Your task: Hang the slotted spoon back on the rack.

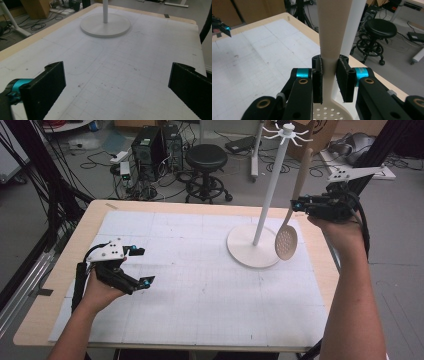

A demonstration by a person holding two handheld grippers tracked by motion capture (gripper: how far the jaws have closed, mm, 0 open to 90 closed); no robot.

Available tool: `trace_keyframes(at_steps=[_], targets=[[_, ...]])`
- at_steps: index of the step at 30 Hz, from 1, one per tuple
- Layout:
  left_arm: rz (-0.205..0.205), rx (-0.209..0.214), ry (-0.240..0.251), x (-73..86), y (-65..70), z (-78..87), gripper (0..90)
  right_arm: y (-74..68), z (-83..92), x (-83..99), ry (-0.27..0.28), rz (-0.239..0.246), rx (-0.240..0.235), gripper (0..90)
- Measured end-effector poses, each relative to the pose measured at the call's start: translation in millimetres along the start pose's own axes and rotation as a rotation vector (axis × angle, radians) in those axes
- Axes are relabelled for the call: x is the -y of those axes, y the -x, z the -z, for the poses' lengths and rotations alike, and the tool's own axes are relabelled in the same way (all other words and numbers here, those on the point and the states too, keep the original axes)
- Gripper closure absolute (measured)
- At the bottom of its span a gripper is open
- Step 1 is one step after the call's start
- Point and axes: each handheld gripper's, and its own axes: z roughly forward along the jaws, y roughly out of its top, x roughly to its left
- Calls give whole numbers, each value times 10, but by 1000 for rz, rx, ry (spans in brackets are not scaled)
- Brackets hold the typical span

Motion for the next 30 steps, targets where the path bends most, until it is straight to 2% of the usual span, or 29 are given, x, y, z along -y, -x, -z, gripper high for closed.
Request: trace_keyframes(at_steps=[9,14,30], targets=[[0,-1,0,0,2,4,17,43,-21,-99,-33,12,-5,765],[-3,-3,-5,1,4,2,17,83,-53,-144,-61,2,15,765],[3,-4,-2,17,-13,8,17,96,-113,-224,-86,-6,35,765]])
